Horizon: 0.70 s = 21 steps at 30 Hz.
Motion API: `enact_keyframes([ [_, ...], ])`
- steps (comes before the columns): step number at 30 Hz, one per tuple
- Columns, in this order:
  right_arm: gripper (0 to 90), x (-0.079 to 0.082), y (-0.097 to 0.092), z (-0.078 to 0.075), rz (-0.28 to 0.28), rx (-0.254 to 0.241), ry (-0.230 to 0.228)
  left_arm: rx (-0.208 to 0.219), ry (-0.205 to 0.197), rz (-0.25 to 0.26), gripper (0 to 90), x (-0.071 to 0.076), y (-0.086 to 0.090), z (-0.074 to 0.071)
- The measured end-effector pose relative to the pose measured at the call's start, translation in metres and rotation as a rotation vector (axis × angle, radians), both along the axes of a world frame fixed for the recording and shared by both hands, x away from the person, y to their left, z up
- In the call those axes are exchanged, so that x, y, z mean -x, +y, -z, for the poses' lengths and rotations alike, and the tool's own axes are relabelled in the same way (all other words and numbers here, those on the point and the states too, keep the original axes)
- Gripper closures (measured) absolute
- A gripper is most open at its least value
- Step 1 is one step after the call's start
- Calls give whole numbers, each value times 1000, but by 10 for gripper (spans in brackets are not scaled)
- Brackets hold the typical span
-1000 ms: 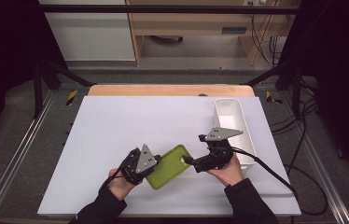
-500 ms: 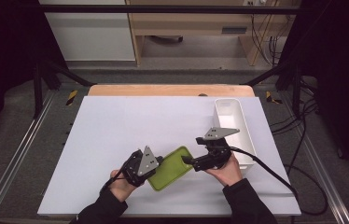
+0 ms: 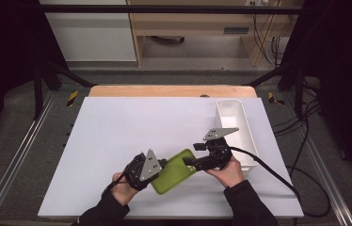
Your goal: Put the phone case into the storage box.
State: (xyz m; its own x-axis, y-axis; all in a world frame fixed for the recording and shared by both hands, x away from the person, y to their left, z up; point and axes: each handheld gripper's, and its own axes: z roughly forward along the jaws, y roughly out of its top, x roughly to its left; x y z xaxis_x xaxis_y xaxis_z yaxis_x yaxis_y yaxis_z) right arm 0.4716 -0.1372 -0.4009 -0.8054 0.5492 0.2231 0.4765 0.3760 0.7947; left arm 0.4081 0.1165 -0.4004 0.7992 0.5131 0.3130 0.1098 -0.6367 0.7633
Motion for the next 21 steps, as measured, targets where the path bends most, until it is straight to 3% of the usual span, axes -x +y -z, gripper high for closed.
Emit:
enact_keyframes([
  [21, 519, -7, -7, 2, -55, -54, 122, 1, -29, 31, 880, 6, -3, -1],
])
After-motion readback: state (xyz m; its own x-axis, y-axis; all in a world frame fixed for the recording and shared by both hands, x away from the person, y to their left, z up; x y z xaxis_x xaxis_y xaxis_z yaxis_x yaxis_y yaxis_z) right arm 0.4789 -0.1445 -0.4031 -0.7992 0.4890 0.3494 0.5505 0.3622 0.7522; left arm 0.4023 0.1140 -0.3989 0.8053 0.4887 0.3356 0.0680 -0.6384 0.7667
